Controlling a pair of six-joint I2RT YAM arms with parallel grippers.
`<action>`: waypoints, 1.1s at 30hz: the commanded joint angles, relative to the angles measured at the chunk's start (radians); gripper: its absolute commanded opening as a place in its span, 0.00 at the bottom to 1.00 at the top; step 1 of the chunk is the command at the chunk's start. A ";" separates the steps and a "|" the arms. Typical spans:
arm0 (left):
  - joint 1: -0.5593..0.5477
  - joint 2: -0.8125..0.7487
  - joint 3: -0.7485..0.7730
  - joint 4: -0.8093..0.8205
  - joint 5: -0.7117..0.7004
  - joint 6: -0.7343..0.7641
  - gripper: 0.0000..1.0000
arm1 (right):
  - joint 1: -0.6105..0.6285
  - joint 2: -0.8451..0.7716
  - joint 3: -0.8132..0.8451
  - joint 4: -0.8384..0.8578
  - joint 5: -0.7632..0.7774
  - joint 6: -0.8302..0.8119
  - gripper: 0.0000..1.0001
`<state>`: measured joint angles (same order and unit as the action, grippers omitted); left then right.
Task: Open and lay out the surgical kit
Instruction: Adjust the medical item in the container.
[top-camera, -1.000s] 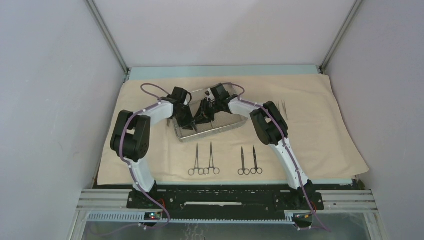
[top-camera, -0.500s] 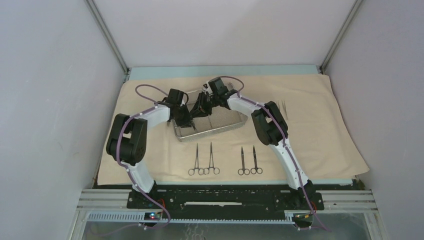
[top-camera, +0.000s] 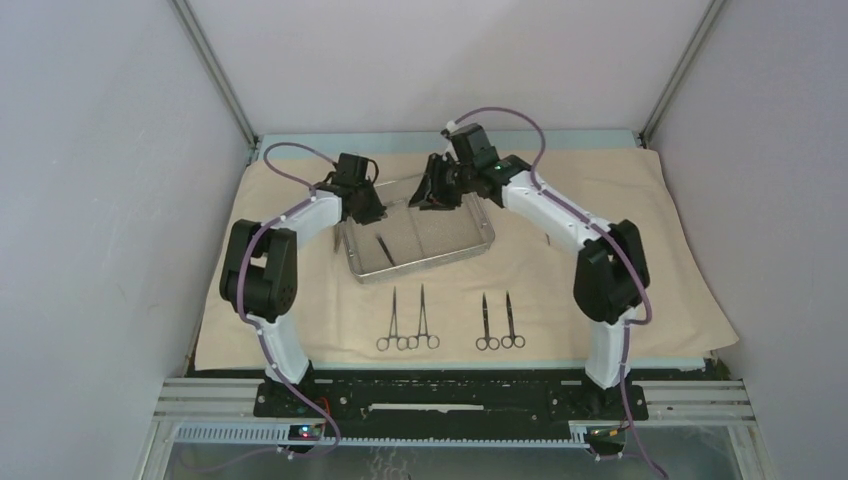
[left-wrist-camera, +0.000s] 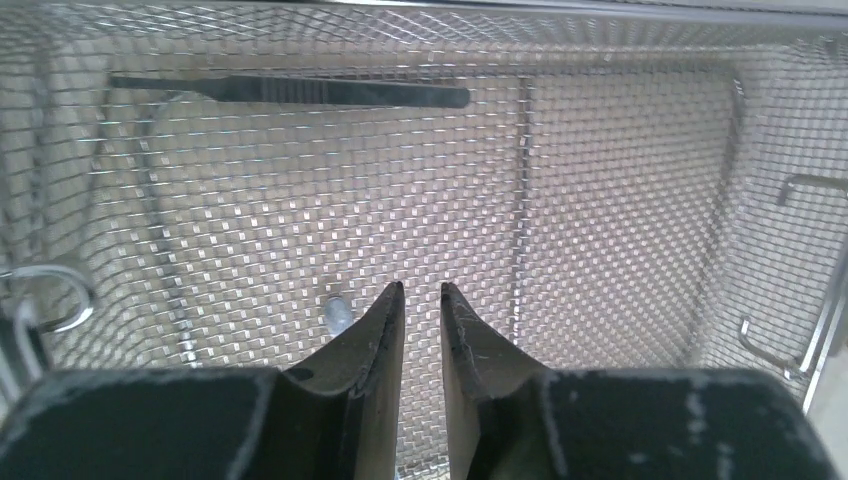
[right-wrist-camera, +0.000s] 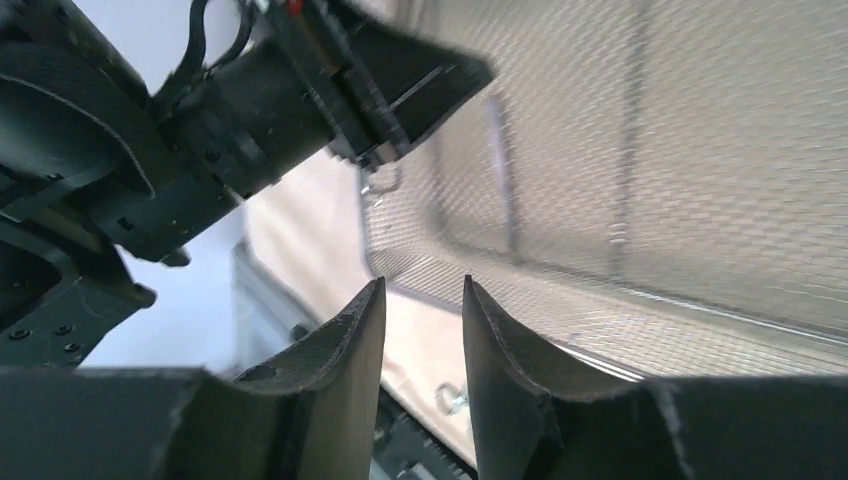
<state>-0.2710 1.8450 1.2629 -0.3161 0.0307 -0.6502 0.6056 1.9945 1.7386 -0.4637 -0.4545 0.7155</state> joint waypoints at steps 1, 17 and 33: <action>-0.010 0.004 0.053 -0.092 -0.103 -0.012 0.25 | -0.008 -0.095 -0.058 -0.119 0.397 -0.183 0.44; -0.037 -0.080 -0.042 -0.161 -0.190 0.026 0.32 | -0.081 -0.055 -0.330 -0.102 0.822 -0.247 0.62; -0.088 0.047 0.134 -0.214 -0.199 0.056 0.40 | 0.032 -0.197 -0.476 0.003 1.024 -0.217 0.00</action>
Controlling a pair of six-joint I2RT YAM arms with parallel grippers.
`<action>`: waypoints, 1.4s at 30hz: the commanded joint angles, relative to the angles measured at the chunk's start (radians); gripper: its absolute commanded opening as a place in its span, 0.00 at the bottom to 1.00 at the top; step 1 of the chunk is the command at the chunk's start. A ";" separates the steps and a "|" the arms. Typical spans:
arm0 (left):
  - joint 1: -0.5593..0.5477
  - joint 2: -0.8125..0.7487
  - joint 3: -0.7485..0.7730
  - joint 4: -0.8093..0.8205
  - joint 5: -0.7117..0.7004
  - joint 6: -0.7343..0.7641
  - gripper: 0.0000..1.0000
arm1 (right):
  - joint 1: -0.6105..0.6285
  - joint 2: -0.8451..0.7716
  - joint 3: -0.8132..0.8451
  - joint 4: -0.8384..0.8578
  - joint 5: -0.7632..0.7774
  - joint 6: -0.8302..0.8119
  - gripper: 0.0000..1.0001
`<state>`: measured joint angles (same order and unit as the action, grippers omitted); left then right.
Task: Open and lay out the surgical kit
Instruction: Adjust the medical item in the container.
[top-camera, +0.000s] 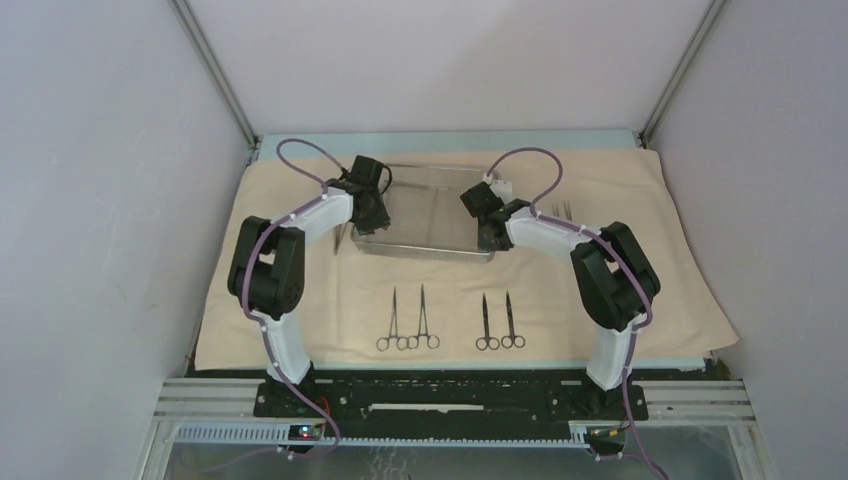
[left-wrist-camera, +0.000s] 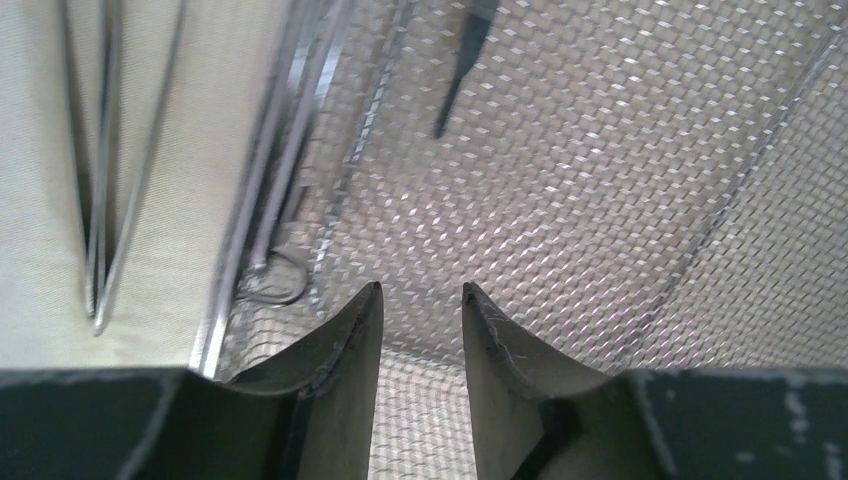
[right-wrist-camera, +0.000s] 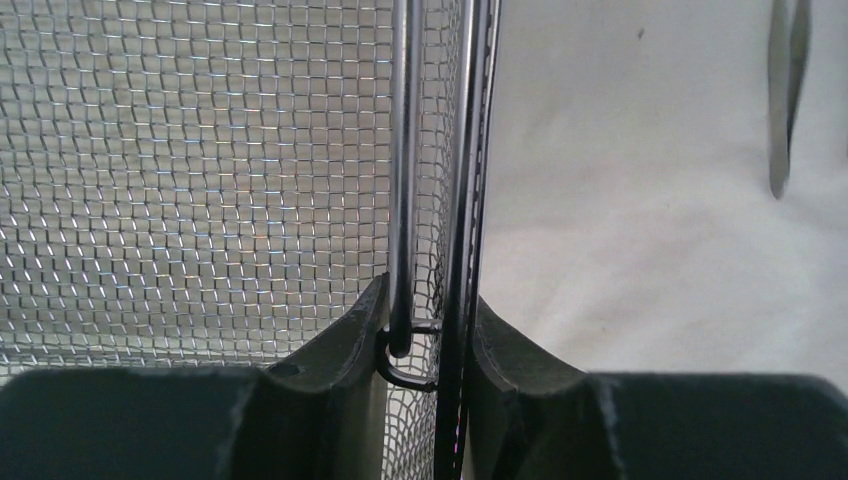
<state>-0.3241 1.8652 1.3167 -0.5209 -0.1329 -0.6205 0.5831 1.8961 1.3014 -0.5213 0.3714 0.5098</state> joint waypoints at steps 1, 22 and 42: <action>-0.037 0.035 0.086 -0.010 -0.039 0.021 0.41 | 0.055 -0.096 -0.042 0.066 0.222 -0.025 0.00; -0.041 0.178 0.406 -0.073 -0.151 0.091 0.46 | 0.037 -0.285 -0.219 0.378 0.187 -0.102 0.00; -0.030 0.300 0.431 0.015 -0.169 0.063 0.49 | 0.017 -0.395 -0.376 0.653 0.124 -0.138 0.00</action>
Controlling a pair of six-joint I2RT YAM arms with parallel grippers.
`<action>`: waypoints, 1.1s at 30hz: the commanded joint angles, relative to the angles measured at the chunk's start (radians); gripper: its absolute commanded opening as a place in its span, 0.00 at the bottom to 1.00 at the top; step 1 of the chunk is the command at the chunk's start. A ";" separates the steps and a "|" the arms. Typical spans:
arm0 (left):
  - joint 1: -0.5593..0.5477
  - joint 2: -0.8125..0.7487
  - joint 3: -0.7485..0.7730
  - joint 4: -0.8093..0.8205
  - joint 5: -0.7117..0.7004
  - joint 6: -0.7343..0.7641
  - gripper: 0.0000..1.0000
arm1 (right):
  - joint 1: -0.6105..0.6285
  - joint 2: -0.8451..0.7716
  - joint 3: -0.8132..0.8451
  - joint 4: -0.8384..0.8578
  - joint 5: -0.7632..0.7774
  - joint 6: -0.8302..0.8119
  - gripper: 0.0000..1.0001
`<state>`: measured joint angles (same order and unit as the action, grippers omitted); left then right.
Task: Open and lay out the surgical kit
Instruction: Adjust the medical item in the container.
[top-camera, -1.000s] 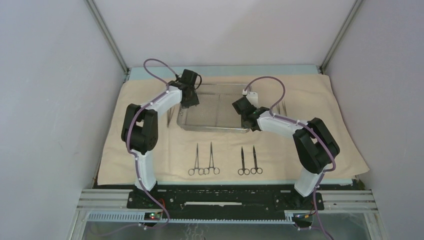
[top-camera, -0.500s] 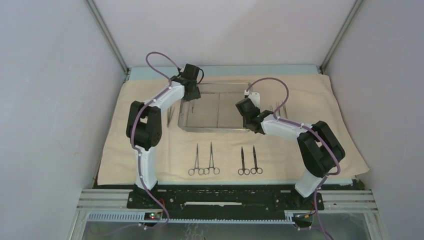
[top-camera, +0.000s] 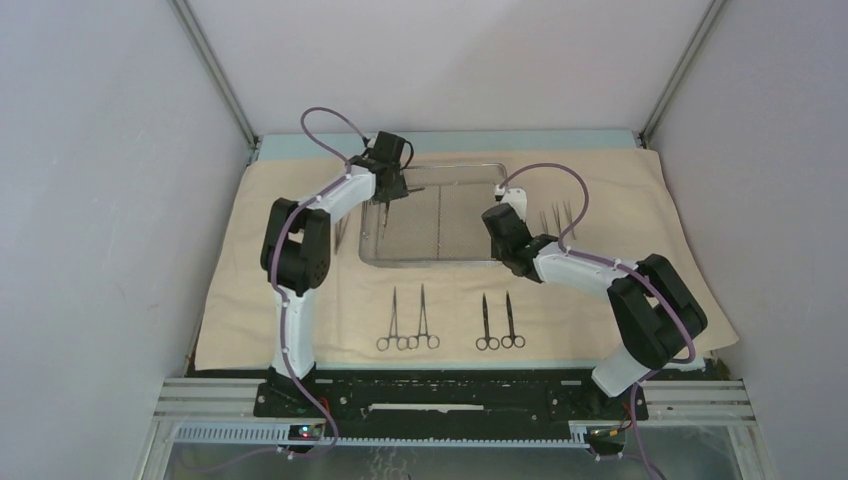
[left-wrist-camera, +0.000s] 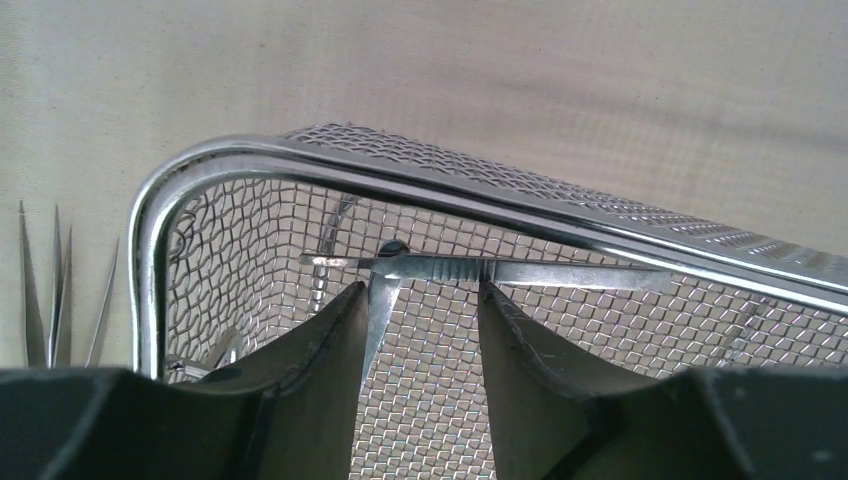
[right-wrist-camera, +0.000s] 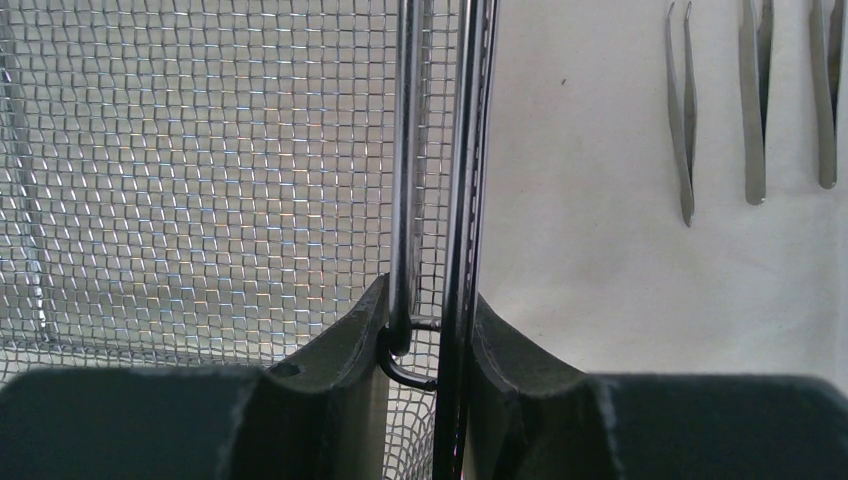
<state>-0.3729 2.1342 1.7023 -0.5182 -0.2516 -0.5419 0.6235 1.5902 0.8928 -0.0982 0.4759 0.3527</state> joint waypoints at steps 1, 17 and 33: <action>0.019 0.036 0.049 0.008 -0.051 -0.023 0.47 | -0.028 -0.090 0.033 0.230 0.007 0.021 0.00; 0.005 0.058 0.122 -0.034 0.012 -0.001 0.26 | -0.069 -0.082 0.034 0.232 -0.092 0.057 0.00; -0.004 -0.011 0.148 -0.128 -0.024 -0.055 0.42 | -0.059 -0.073 -0.009 0.418 -0.047 0.060 0.00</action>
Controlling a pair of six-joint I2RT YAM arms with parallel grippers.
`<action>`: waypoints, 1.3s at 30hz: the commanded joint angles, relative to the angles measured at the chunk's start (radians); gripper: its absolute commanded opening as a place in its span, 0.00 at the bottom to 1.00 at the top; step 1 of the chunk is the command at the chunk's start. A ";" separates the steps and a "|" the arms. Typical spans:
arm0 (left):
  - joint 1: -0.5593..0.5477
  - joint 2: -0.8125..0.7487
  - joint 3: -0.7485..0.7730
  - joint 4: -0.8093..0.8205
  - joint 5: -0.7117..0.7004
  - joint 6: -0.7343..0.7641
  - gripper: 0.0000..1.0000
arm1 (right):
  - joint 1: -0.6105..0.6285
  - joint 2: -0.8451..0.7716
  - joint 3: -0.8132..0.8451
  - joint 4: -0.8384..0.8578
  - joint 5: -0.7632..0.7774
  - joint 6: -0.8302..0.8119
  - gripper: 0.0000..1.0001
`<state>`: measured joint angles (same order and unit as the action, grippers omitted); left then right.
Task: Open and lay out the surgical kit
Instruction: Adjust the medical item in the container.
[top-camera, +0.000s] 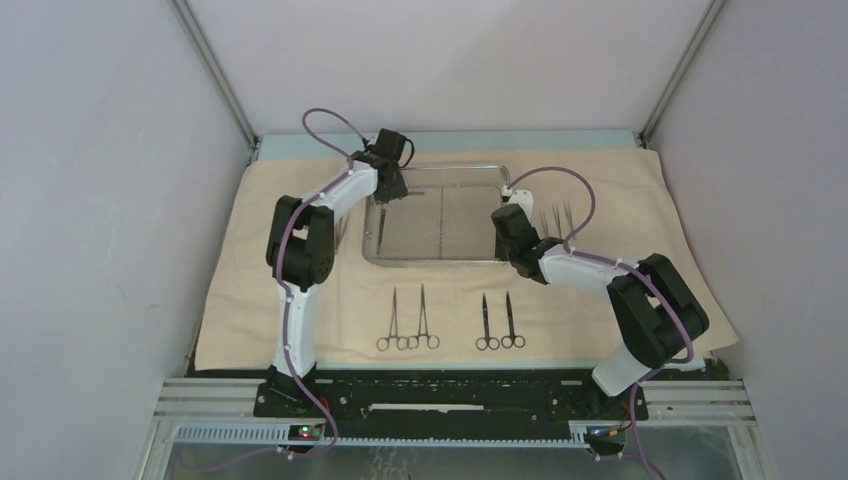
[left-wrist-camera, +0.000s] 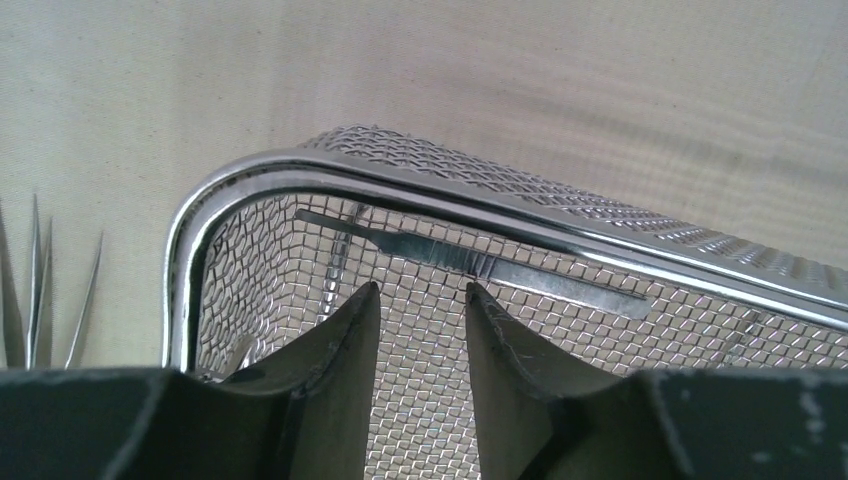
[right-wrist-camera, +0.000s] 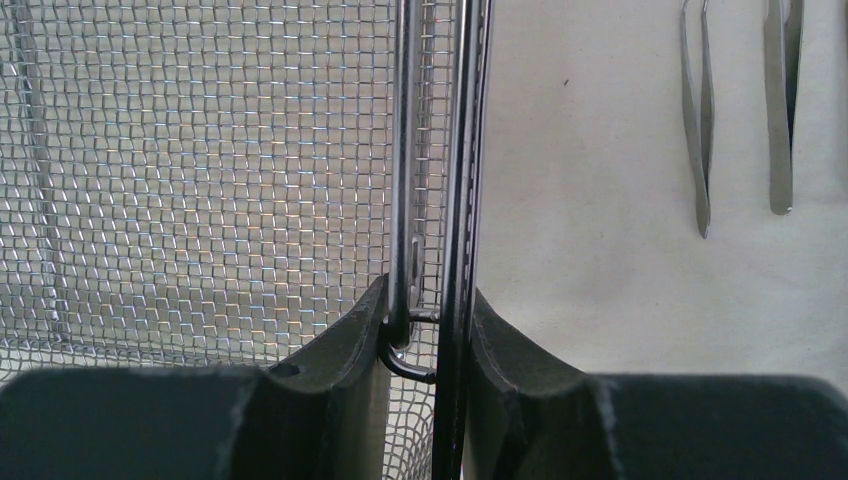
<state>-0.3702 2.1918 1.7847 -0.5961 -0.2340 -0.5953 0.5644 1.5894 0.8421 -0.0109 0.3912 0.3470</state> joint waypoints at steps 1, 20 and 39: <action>-0.007 -0.068 0.069 -0.074 -0.052 0.004 0.43 | -0.004 -0.072 0.043 0.327 0.031 0.069 0.00; -0.032 -0.081 0.354 -0.425 -0.041 0.102 0.47 | -0.241 0.109 0.316 0.001 -0.770 0.479 0.00; -0.056 -0.087 0.284 -0.308 0.061 0.131 0.47 | -0.080 0.028 0.255 0.000 -0.263 0.159 0.00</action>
<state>-0.4168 2.1304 2.1273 -0.9886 -0.2413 -0.4881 0.4114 1.7515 1.0943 -0.2295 -0.0612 0.6121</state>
